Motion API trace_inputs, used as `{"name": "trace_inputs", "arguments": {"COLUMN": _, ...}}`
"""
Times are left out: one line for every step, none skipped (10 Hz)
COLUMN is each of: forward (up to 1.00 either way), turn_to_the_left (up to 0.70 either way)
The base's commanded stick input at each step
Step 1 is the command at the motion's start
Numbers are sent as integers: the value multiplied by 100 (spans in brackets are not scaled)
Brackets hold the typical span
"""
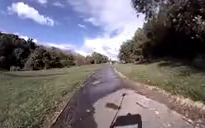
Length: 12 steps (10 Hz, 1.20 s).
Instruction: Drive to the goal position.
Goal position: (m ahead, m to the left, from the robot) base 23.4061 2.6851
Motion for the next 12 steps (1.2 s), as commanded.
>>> {"name": "trace_inputs", "arguments": {"forward": 70, "turn_to_the_left": 1}}
{"name": "trace_inputs", "arguments": {"forward": 70, "turn_to_the_left": 1}}
{"name": "trace_inputs", "arguments": {"forward": 70, "turn_to_the_left": 1}}
{"name": "trace_inputs", "arguments": {"forward": 70, "turn_to_the_left": 1}}
{"name": "trace_inputs", "arguments": {"forward": 70, "turn_to_the_left": 1}}
{"name": "trace_inputs", "arguments": {"forward": 70, "turn_to_the_left": 1}}
{"name": "trace_inputs", "arguments": {"forward": 70, "turn_to_the_left": 1}}
{"name": "trace_inputs", "arguments": {"forward": 70, "turn_to_the_left": 1}}
{"name": "trace_inputs", "arguments": {"forward": 70, "turn_to_the_left": 1}}
{"name": "trace_inputs", "arguments": {"forward": 70, "turn_to_the_left": 1}}
{"name": "trace_inputs", "arguments": {"forward": 70, "turn_to_the_left": 1}}
{"name": "trace_inputs", "arguments": {"forward": 70, "turn_to_the_left": 1}}
